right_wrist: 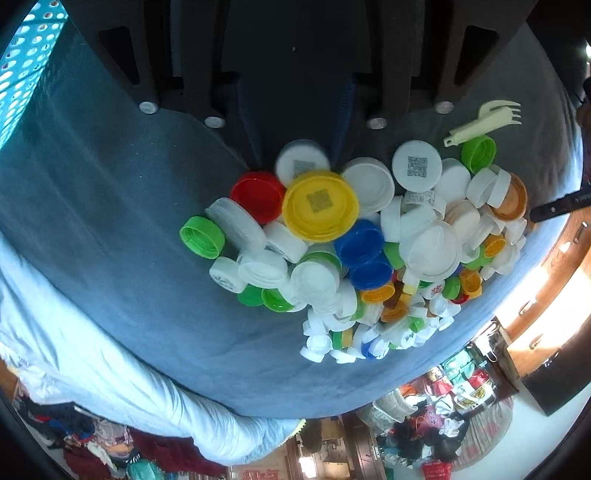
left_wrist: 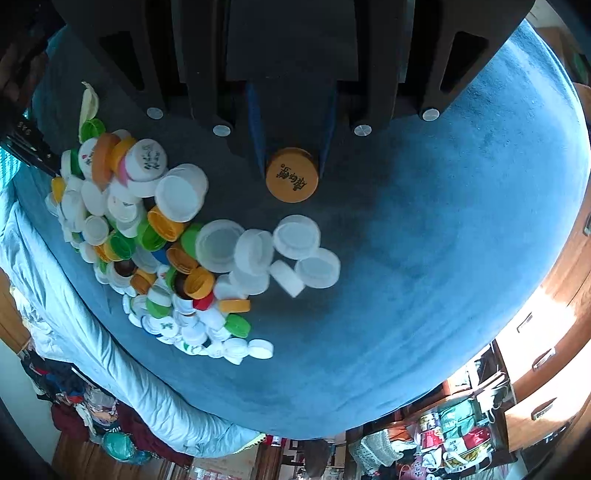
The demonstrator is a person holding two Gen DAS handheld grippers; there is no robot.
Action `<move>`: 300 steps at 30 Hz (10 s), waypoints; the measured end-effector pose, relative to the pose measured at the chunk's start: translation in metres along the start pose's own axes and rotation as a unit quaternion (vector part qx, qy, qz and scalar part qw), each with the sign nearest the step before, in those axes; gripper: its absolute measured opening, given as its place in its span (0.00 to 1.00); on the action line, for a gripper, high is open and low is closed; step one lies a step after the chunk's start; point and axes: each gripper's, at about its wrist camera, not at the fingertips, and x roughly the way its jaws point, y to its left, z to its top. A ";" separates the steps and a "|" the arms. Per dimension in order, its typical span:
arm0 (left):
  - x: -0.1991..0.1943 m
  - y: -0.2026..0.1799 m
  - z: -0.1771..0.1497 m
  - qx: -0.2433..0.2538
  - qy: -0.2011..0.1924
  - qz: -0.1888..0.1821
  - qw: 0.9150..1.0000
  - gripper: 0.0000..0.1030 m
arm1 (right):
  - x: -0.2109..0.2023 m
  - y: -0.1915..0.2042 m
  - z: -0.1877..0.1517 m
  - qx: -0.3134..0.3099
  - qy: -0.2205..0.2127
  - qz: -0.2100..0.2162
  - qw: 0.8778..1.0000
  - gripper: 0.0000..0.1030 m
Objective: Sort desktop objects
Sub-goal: 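Grasp an orange printed cap with the left gripper while the right grasps a white QR cap, then carry both held caps over the blue basket, then open both grippers to drop the caps into the basket, then move both grippers back to the cap pile and grasp a white cap with the left gripper, then hold the white cap in the left gripper while the right gripper grasps a clear cap, then carry both held caps over the blue basket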
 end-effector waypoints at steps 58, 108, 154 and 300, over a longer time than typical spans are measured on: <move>-0.186 -0.433 -0.020 0.307 -0.065 -0.255 0.914 0.23 | -0.360 -0.105 -0.057 0.139 -0.213 -0.194 0.947 0.31; -0.177 -0.464 -0.040 0.335 -0.069 -0.220 0.914 0.49 | -0.351 -0.127 -0.074 0.159 -0.204 -0.209 0.943 0.66; -0.169 -0.085 0.054 0.012 -0.195 0.058 0.979 0.55 | -0.225 0.103 0.018 -0.085 -0.132 -0.063 0.986 0.81; -0.192 -0.355 -0.007 0.249 -0.087 -0.244 0.933 0.24 | -0.315 -0.059 -0.031 0.082 -0.174 -0.142 0.971 0.33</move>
